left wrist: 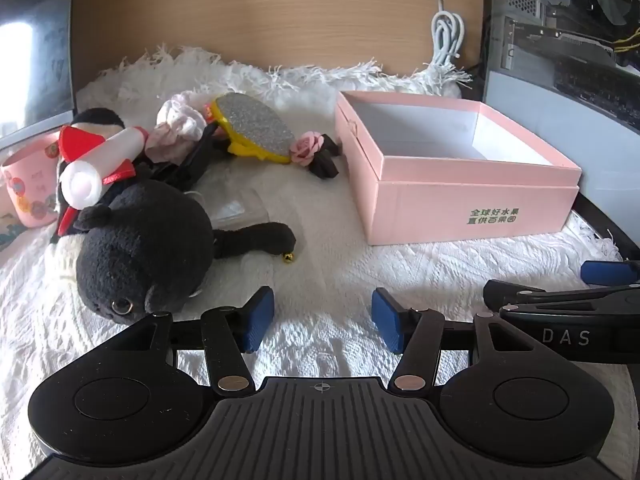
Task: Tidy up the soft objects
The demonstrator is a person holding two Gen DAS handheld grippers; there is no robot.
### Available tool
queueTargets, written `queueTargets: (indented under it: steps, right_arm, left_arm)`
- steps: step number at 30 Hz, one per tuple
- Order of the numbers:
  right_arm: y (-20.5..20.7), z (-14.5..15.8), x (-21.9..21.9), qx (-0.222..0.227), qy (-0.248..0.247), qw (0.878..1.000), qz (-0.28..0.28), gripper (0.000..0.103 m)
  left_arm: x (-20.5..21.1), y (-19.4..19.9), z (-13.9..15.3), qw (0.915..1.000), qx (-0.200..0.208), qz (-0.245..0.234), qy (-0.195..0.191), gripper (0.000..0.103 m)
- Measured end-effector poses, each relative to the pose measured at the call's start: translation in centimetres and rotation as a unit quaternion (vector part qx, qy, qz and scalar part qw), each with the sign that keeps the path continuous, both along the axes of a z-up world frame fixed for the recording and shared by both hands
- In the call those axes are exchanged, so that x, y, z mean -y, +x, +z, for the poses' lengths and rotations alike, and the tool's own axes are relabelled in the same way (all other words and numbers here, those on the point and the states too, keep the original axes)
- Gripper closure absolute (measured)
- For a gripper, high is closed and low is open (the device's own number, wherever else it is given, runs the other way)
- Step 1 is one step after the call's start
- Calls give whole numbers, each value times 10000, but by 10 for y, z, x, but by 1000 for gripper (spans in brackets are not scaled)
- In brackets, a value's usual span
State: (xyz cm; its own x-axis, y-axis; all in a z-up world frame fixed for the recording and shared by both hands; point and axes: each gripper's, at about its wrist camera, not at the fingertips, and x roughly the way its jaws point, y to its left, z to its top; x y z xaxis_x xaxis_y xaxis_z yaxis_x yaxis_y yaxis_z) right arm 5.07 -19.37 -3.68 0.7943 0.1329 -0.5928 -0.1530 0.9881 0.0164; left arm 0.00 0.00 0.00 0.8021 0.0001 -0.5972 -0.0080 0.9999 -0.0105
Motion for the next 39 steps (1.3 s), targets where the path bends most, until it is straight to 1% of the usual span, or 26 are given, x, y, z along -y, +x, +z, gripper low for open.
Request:
queueTargets:
  steps: [1,4,39]
  right_arm:
    - [0,0,0,-1,0,10000,0,0]
    - [0,0,0,0,1,10000,0,0]
    - [0,-1,1,-1,0,10000,-1,0]
  left_arm:
    - [0,0,0,10000,-18,0,78,43]
    - [1,0,0,9999,-30,0,128,43]
    - [0,0,0,9999,-28,0,98,43]
